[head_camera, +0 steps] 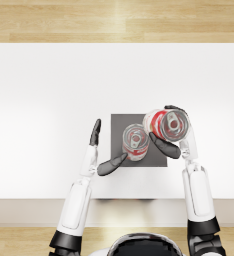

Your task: Pick up the red can on the left and place it in the middle, then pick up the red can on the right and place it on top of the can in the middle

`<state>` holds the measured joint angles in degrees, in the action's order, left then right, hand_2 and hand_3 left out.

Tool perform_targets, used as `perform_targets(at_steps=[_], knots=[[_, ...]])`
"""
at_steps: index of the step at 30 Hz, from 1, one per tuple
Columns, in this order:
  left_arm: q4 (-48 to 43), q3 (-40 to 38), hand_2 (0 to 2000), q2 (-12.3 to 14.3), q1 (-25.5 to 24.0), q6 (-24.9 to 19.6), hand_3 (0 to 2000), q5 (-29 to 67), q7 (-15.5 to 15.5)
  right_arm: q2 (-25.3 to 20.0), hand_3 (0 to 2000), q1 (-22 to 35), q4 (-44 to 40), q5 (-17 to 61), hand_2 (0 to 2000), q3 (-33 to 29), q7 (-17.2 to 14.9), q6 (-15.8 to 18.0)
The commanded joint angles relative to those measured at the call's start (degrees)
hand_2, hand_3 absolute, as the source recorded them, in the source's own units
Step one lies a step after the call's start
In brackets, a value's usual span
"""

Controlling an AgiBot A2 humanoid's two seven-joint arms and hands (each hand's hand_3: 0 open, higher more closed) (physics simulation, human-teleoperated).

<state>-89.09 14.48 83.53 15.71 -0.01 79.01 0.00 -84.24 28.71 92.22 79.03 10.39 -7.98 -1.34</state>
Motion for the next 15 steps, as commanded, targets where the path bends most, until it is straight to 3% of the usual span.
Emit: perform_targets(at_steps=[1,4,6,10,15], knots=[[-2.2,-6.17,0,-0.41,-1.82,0.0,0,0.0,0.0,-1.2,1520,2.57,0.94,0.0,2000,4.41,-2.14,-2.82],[-1.86,-8.92,0,-0.51,-3.37,0.01,0,-0.01,0.0,-1.87,1520,3.14,-1.49,0.0,2000,6.43,-5.45,-7.68],[-1.58,-10.42,0,-0.52,-4.26,0.01,0,-0.01,0.0,-2.53,1520,3.99,-4.01,0.0,2000,7.54,-6.38,-9.1],[-1.6,-11.42,0,-0.4,-4.95,0.01,0,-0.02,0.0,-3.46,1520,4.96,-9.0,-0.01,2000,8.96,-7.12,-10.4],[-1.33,-11.65,0,-0.11,-4.74,0.01,0,-0.02,0.0,-3.44,1520,3.59,-9.33,-0.01,2000,10.16,-7.47,-11.1]])
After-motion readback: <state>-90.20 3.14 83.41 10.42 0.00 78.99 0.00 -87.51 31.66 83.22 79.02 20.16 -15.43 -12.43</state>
